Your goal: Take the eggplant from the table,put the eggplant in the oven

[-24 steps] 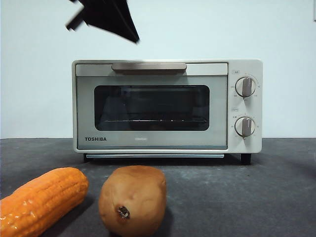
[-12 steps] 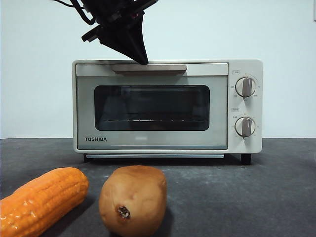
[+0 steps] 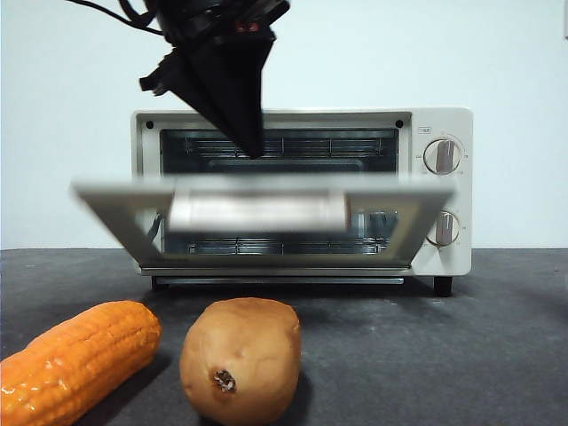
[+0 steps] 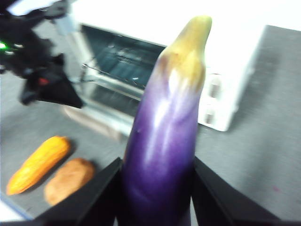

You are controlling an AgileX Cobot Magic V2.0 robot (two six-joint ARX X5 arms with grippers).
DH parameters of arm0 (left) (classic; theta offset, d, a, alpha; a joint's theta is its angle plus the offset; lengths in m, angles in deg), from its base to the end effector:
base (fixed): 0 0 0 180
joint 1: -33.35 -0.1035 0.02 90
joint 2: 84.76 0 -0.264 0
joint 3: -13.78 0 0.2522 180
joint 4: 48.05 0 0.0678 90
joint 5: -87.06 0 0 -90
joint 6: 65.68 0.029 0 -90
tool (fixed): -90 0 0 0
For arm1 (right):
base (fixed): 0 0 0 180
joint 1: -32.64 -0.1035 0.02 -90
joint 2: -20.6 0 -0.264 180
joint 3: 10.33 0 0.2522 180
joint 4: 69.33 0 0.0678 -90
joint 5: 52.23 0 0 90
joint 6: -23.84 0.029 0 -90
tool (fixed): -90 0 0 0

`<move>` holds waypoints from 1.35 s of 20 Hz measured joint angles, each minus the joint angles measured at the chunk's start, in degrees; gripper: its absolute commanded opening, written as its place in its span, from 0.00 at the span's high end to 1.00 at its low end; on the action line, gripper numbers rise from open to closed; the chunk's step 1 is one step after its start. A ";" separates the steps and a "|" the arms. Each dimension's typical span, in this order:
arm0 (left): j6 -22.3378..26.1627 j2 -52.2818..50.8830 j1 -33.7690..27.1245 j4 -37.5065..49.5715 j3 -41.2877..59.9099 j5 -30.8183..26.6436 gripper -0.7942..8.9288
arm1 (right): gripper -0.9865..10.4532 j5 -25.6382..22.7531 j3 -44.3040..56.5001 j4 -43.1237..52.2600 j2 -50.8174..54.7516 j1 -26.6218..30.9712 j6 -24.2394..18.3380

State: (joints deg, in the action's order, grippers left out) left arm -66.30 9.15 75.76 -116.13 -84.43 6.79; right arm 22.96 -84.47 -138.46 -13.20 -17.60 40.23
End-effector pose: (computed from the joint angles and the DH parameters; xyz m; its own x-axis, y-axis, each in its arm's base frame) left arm 0.2419 -0.2276 0.2993 0.2075 -0.4185 -0.8842 0.7127 0.6839 -0.1564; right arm 0.0548 0.0543 0.3675 0.7384 0.4878 -0.4656 -0.4886 0.8629 0.1292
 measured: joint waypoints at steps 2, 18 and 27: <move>-0.96 -0.61 0.26 3.04 0.28 -0.04 0.91 | 0.81 0.74 0.00 0.61 -1.46 0.00 -1.07; -11.28 -39.98 -15.04 19.45 36.30 -7.04 0.91 | 0.81 7.41 -5.07 8.98 -31.54 0.00 -25.27; -13.64 -49.46 -30.42 21.70 50.03 4.55 0.91 | 0.81 -2.34 -20.63 12.57 -57.79 -2.71 -41.48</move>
State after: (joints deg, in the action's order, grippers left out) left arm -79.94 -40.31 45.34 -94.43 -34.40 11.34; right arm 20.62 -105.10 -125.90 -70.99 -20.31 -1.26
